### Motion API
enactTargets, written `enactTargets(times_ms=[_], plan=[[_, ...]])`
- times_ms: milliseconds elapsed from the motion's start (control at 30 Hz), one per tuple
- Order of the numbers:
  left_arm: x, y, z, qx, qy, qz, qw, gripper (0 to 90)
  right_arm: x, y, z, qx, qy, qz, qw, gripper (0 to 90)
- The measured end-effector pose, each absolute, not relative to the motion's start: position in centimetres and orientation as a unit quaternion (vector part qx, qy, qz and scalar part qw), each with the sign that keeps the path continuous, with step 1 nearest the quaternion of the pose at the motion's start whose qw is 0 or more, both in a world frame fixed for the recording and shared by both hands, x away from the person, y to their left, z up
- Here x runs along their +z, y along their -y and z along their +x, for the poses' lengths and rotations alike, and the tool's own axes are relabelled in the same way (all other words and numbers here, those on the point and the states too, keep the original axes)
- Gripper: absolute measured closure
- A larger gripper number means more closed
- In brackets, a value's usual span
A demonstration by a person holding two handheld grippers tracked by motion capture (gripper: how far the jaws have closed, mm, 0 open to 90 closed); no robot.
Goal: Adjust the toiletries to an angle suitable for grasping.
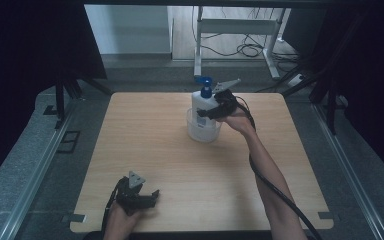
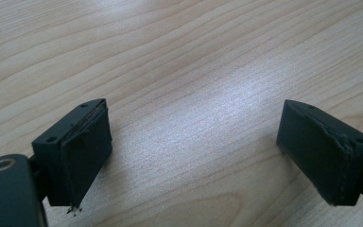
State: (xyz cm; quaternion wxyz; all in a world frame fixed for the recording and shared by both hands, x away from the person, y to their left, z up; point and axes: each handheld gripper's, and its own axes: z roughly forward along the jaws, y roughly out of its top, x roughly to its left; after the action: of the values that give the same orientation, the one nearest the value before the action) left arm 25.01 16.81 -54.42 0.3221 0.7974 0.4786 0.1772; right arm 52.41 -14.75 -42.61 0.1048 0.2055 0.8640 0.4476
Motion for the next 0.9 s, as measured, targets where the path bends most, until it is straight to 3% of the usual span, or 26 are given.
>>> enactTargets(times_ms=[467, 900], plan=[[-54.43, -16.80, 25.02, 0.178, -0.479, 0.797, 0.323, 10.6, -42.53, 14.76, 52.36, 0.445, -0.865, 0.204, 0.112, 35.7], [-54.42, -16.81, 25.01, 0.177, -0.479, 0.797, 0.322, 10.6, -41.96, 15.16, 52.14, 0.451, -0.860, 0.206, 0.123, 20.6]])
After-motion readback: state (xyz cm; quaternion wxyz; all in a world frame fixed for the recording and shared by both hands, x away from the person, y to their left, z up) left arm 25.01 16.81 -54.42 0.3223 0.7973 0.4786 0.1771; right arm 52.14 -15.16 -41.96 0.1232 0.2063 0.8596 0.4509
